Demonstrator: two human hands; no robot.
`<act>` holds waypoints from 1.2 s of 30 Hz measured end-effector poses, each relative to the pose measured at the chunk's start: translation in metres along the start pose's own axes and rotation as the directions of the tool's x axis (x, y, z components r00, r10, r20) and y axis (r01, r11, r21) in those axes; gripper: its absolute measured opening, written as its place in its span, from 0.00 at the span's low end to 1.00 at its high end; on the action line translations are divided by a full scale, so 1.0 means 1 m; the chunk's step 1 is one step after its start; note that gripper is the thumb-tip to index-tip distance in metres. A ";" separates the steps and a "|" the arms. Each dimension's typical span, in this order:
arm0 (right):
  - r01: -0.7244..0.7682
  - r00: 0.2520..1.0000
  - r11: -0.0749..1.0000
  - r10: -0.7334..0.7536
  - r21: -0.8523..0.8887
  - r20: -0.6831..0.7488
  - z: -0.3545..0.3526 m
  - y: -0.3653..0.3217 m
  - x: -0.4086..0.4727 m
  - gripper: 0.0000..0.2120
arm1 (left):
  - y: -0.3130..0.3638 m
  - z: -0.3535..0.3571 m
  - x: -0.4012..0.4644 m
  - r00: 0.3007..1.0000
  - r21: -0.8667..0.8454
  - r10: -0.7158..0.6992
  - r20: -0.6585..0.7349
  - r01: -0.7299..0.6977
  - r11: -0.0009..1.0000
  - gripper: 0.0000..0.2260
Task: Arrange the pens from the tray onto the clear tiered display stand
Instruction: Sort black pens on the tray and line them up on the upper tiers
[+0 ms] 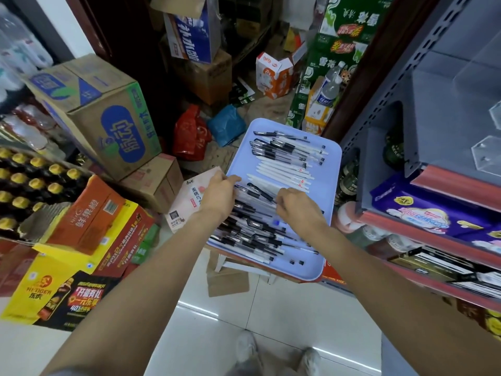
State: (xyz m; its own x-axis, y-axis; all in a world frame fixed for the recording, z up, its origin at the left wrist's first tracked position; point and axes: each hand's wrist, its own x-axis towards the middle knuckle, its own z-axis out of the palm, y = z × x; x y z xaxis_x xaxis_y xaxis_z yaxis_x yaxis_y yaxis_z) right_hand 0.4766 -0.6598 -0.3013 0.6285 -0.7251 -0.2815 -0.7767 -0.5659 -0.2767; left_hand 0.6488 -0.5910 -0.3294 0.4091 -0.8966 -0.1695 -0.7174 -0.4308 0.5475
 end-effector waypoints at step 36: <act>-0.116 0.991 0.929 0.133 0.352 -0.024 0.001 0.008 -0.004 0.08 | 0.012 -0.023 0.024 0.977 0.148 -0.084 0.194 0.055 0.987 0.03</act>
State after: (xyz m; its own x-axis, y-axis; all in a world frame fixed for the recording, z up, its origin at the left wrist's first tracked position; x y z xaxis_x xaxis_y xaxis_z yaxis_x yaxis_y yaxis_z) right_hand 0.4684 -0.6608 -0.3034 0.5185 -0.8031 -0.2937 -0.7799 -0.3033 -0.5475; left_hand 0.6631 -0.6153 -0.3088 0.3506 -0.8602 -0.3704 -0.7692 -0.4901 0.4101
